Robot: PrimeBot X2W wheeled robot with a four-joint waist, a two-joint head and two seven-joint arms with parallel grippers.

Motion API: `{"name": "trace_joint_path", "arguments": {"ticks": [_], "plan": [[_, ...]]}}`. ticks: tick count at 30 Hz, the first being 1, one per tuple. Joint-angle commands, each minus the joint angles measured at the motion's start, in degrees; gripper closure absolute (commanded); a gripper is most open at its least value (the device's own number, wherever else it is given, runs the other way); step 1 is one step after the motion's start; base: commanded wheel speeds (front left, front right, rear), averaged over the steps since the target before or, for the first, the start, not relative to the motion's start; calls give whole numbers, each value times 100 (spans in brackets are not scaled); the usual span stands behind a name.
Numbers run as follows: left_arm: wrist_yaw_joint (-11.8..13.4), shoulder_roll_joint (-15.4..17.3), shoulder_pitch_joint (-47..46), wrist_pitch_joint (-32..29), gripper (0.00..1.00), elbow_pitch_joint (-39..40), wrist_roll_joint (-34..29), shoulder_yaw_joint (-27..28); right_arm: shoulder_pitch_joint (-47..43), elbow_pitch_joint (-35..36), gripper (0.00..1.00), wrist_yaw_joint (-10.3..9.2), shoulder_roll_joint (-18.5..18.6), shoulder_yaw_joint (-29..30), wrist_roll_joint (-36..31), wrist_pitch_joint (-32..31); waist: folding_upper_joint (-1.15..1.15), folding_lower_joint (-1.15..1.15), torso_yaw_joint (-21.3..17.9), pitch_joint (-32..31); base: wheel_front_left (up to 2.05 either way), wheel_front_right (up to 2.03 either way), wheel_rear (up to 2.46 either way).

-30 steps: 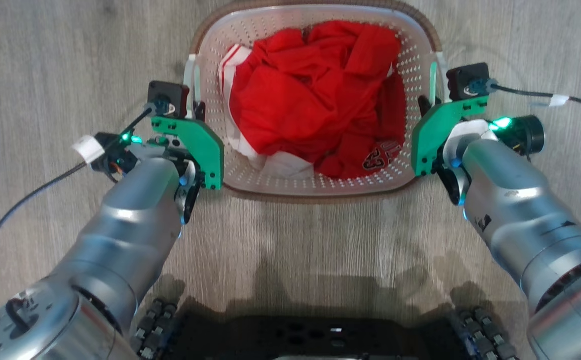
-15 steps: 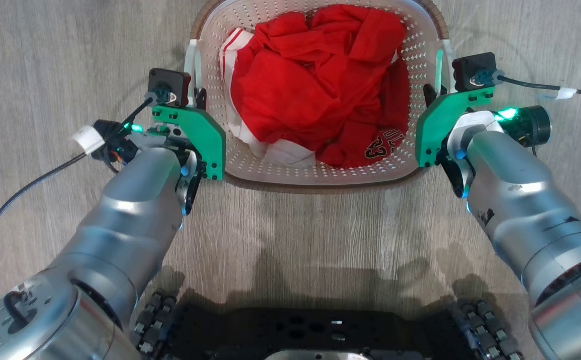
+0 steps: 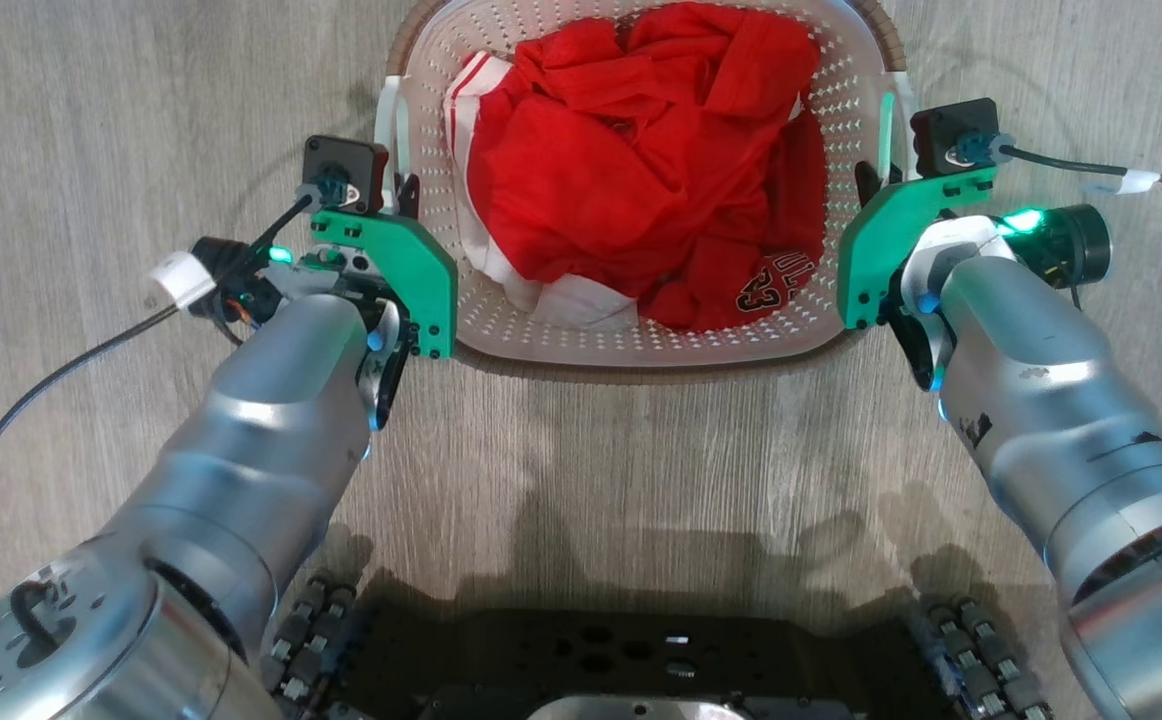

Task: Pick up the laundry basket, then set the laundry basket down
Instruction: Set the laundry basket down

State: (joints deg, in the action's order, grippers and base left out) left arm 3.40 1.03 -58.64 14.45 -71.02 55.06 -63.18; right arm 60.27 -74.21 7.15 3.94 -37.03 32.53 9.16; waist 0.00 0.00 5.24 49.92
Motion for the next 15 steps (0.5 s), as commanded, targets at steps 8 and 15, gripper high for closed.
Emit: {"name": "trace_joint_path", "arguments": {"ticks": [8,15], "plan": [[55,185,-16,54,100,3,77,-43,-353,25,100,34,-104,184,-373,-52,0,0,12,9,0,0,0],[85,185,-1,54,56,12,154,-106,-378,25,55,34,-105,252,-455,-51,0,0,27,5,0,0,0]]}}
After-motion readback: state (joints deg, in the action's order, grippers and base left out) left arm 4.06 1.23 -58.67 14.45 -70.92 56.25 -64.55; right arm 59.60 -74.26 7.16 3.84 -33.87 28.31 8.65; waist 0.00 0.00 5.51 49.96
